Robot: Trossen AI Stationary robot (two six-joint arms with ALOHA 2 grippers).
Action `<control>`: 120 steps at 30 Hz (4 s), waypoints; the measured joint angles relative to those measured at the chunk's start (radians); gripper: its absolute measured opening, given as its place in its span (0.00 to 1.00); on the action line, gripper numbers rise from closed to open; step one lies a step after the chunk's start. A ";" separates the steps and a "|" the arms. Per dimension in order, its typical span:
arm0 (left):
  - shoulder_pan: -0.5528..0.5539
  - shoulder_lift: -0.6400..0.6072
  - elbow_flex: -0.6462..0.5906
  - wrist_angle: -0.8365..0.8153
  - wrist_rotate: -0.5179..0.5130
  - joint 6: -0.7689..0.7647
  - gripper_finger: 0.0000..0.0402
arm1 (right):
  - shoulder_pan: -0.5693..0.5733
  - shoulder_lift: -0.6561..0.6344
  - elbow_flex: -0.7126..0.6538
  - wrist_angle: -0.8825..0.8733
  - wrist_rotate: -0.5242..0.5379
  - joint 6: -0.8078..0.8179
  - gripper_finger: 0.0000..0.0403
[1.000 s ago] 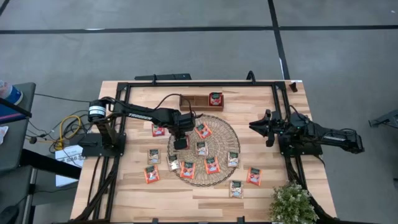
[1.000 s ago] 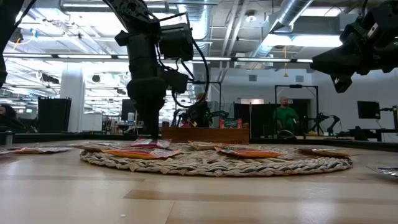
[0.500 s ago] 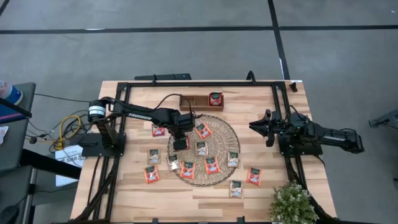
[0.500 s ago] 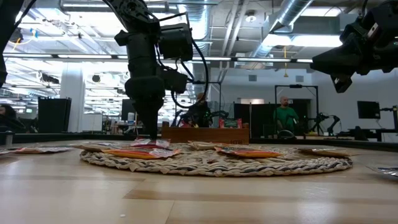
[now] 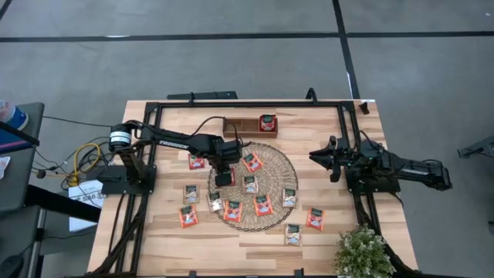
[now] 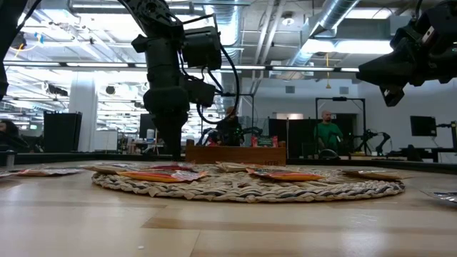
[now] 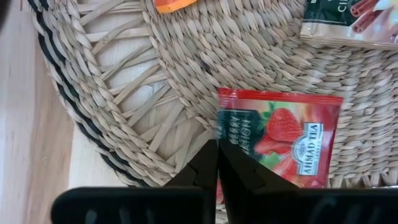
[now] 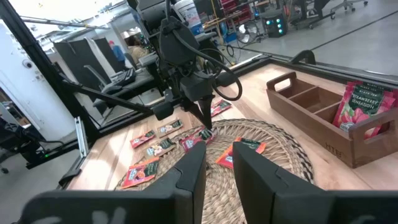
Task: Pick & Place Tea
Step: Put the red tea bag into the right section of the wooden organizer
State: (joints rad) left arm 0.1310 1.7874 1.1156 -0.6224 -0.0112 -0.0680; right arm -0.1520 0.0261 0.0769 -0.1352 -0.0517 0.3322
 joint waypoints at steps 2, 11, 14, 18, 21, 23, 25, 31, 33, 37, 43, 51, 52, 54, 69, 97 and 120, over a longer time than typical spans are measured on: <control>0.000 0.000 0.000 0.000 0.010 0.001 0.04 | 0.000 0.000 0.000 0.000 0.000 0.000 0.18; 0.000 0.000 0.000 0.000 0.015 0.001 0.18 | 0.000 0.000 0.000 0.000 0.000 0.000 0.18; 0.000 0.000 0.001 0.000 0.015 0.001 0.22 | 0.000 0.000 0.000 0.000 0.000 0.000 0.18; 0.000 0.000 0.001 0.004 0.014 0.023 0.26 | 0.000 0.000 0.000 0.000 0.000 0.000 0.18; 0.000 0.008 0.001 0.022 -0.004 0.035 0.29 | 0.000 0.000 0.000 0.000 0.000 0.000 0.18; 0.001 0.020 0.001 0.025 -0.012 0.037 0.31 | 0.000 0.000 0.000 0.000 0.000 0.000 0.18; 0.001 0.039 0.002 0.026 -0.011 0.037 0.33 | 0.000 0.000 0.000 0.000 0.000 0.000 0.18; 0.001 0.066 0.005 0.014 0.003 0.034 0.34 | 0.000 0.000 0.000 -0.003 0.000 0.000 0.18; 0.002 0.067 0.005 0.013 0.013 0.033 0.34 | 0.000 0.000 0.000 -0.003 0.000 0.000 0.18; 0.002 0.068 0.005 0.011 0.026 0.033 0.34 | 0.000 0.000 0.000 -0.006 0.000 -0.001 0.18; 0.001 0.069 0.003 0.012 0.037 0.050 0.27 | 0.000 0.000 0.000 -0.007 0.000 -0.001 0.18; 0.000 0.070 0.002 0.012 0.041 0.060 0.05 | 0.000 0.000 0.000 -0.007 0.000 -0.001 0.18; 0.000 0.070 0.002 0.012 0.041 0.060 0.03 | 0.000 0.000 0.000 -0.008 0.000 -0.001 0.18; 0.000 0.071 0.002 0.012 0.040 0.059 0.01 | 0.000 0.000 0.000 -0.008 0.000 -0.001 0.18; 0.000 0.073 0.141 -0.134 -0.078 0.059 0.00 | 0.000 0.000 0.000 -0.008 0.000 -0.001 0.18; 0.005 0.067 0.646 -0.358 -0.391 0.392 0.00 | 0.000 0.000 0.000 -0.010 0.000 -0.003 0.18; 0.042 0.067 0.669 -0.241 -0.442 0.526 0.00 | 0.000 0.000 0.000 0.230 0.189 0.065 0.18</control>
State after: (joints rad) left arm 0.1730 1.8542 1.7844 -0.8631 -0.4534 0.4580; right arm -0.1524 0.0257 0.0772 0.0947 0.1376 0.3970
